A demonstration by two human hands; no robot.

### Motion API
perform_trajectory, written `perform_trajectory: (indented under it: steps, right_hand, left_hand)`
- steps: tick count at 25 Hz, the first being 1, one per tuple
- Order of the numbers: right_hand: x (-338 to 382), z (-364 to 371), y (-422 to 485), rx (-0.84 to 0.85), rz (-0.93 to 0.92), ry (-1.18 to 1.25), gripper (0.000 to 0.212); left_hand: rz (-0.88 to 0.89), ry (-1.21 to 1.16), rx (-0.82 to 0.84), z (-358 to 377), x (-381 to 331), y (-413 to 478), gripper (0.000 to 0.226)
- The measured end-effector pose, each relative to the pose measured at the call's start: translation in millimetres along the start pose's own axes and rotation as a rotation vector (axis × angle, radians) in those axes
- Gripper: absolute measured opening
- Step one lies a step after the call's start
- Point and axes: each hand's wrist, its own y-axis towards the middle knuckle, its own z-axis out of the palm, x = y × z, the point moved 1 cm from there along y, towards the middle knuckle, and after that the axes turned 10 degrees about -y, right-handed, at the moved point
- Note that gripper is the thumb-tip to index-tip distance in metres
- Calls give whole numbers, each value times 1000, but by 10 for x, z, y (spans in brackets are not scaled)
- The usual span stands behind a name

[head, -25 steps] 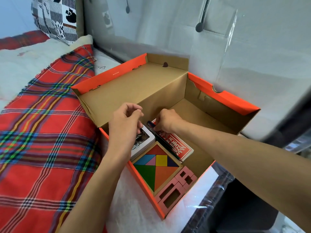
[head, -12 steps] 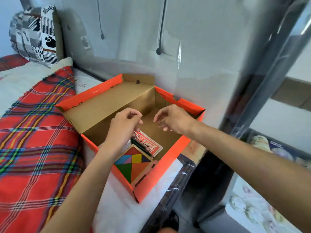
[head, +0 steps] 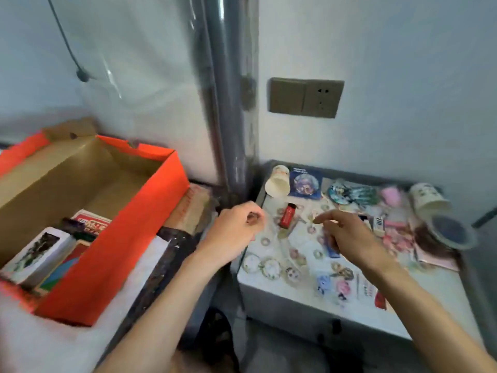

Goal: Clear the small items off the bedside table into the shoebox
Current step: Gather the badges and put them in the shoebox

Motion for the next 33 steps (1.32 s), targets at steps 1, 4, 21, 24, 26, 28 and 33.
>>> perform_trajectory:
  steps: [1,4,21,24,26,28,33]
  right_hand:
    - [-240,-44,45,-17,28,-22,28]
    - [-752,-163,254,12,43,-135,39]
    - [-1074,-679,1941,-69,-53,-1119,47]
    - [-1048,-692,1952,-85,-44,-1120,45]
    - [-1036,-710,1866,-153,-47,-1104,37]
    - [-1035,-735,1714,-243,-47,-984,36]
    - [-1032,-793,1255,-369,49,-191,20]
  left_hand:
    - [-4,56,23,161,19,81,13]
    - [3,131,64,635,60,429,7]
    - [389,783,301,1890,-383,2448,70]
    - [400,826,281,2038,-353,2450,69]
    - [408,817,256,2043,-342,2444,71]
    - [419,802,225,2014,-343,2430,73]
    - [303,422,177,1913,-449,2306,49]
